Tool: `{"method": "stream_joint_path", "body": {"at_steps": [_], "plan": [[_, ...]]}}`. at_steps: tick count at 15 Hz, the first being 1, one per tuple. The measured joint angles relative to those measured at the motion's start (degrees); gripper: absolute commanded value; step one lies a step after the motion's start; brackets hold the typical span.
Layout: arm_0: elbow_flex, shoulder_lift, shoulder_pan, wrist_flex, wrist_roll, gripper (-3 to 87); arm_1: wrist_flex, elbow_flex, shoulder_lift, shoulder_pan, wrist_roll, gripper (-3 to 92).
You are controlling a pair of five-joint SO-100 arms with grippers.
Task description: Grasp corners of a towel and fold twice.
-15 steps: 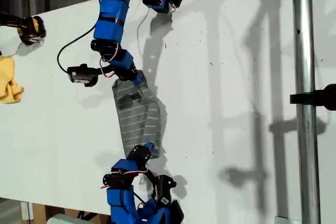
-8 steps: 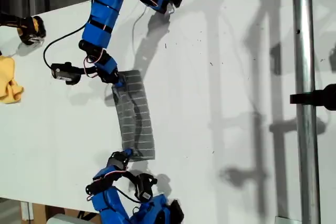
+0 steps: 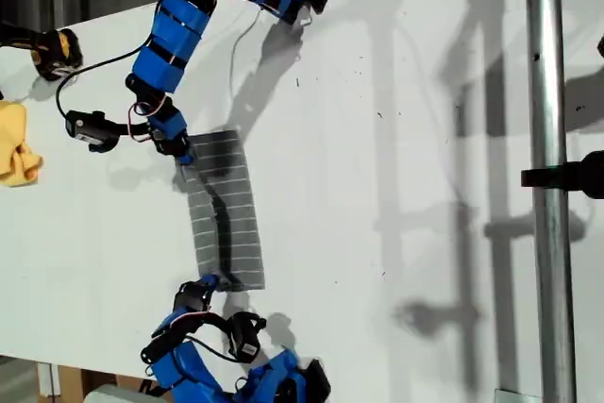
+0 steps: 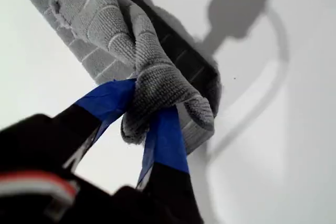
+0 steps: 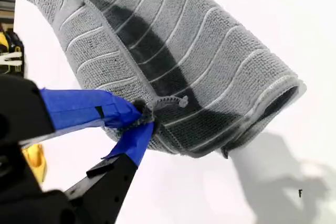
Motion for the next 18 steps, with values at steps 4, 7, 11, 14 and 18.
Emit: {"method": "stream_joint_path", "body": {"at_steps": [4,7,11,14,18], "plan": [[0.18,0.26,-1.76,-0.18,0.53,-1.7,-0.79,-3.96,-3.69,0.7,-2.11,-0.2],[2.46,0.35,-1.76,-0.44,-0.97,-1.7,3.34,-3.96,-5.45,-0.26,-2.2,-0.2],[5.27,0.44,2.72,-0.18,-5.71,-1.7,10.11,-3.6,-5.71,-3.43,-0.97,-0.2],[6.59,-1.23,6.94,0.62,-10.46,-1.7,14.68,-3.25,-9.84,-4.66,1.41,-0.2],[6.59,-10.72,8.35,1.49,-15.03,-1.7,16.08,-3.16,-16.26,-5.19,3.34,-0.1]]}}
